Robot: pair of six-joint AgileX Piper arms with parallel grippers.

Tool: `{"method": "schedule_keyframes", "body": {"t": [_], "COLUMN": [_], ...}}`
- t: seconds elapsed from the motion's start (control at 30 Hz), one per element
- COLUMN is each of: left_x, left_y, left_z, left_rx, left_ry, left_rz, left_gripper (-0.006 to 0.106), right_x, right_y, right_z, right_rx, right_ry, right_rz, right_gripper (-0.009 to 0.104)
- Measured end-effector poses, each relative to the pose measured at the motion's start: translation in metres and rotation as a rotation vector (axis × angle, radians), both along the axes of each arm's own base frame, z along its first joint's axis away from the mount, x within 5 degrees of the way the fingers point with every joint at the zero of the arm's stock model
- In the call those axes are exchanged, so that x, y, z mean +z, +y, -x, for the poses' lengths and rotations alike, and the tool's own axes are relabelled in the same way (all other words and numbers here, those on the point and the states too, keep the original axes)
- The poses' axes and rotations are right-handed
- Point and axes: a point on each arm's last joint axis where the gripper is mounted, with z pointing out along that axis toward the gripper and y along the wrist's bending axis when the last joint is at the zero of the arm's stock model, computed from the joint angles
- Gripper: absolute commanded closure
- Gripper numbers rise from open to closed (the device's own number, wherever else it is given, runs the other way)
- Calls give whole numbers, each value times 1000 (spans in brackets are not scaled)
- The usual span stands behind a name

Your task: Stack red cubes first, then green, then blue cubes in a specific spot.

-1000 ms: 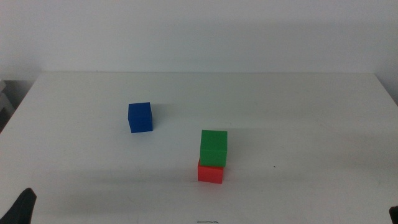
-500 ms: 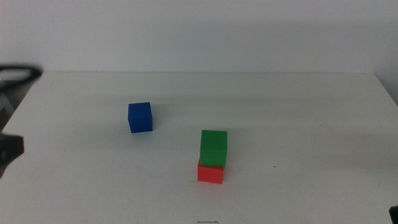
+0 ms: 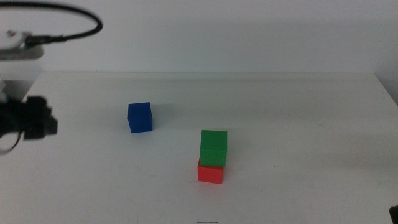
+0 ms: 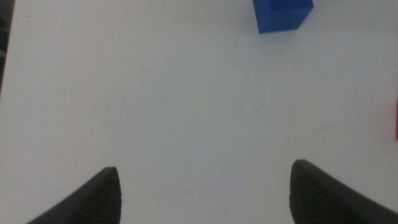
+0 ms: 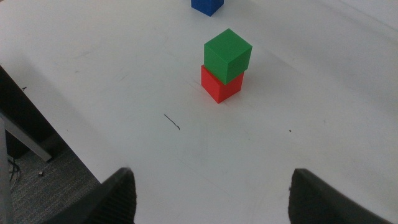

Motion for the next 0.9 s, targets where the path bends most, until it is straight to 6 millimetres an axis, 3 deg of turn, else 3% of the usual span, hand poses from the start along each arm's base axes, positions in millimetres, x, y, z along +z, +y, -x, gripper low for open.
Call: {"method": "schedule_keyframes", "body": {"t": [0.2,0.47,0.7,0.9], "left_x": [-2,-17,-46,-78], "left_y": [-7,-38,-74,-101], "left_z": [-56,-139,-204,-237], "left_rx": [14,25,-18,-17], "left_ry": [90,165,252,298], "left_rz": [31,55,25,20], "left_gripper": [9,9,9,9], "right_x": [0,0,0,0], "right_y": [0,0,0,0], "right_z": [0,0,0,0], "right_rx": [0,0,0,0], "right_ry": [0,0,0,0], "right_rz": [0,0,0,0], "right_gripper": [32,32,32,32]}}
